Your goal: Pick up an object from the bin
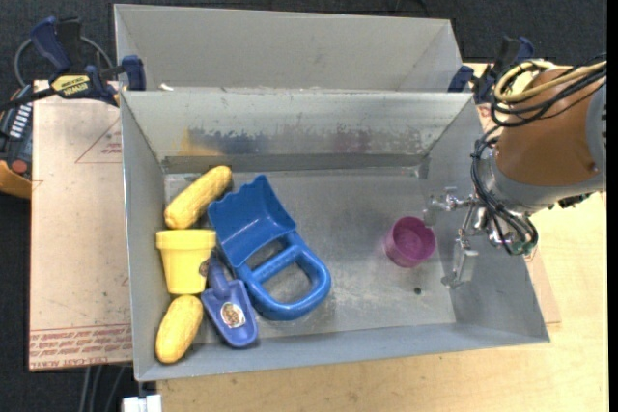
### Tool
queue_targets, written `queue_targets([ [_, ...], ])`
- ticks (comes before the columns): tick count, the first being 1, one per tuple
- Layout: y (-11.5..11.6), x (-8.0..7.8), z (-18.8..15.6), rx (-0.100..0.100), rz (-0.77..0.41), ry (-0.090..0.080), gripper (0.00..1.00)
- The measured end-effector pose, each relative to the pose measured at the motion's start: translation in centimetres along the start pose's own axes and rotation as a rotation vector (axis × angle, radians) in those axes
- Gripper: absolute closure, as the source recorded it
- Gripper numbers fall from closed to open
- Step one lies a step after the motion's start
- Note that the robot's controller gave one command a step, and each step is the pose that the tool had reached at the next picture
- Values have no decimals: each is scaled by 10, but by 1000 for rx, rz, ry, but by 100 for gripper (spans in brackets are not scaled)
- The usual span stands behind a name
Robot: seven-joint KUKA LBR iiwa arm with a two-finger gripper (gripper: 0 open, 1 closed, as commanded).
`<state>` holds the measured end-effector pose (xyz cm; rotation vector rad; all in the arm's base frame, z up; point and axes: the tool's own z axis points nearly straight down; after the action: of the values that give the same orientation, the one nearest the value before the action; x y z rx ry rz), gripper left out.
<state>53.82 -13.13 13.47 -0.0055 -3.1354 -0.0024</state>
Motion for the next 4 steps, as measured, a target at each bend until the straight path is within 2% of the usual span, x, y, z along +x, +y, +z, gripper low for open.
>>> queue_targets([
  [1,1,-2,-5,1,-4,-7,0],
  [2,46,39,69,-3,21,4,0],
  [3,29,21,64,1,18,-11,100],
  [4,29,21,64,1,18,-11,100],
])
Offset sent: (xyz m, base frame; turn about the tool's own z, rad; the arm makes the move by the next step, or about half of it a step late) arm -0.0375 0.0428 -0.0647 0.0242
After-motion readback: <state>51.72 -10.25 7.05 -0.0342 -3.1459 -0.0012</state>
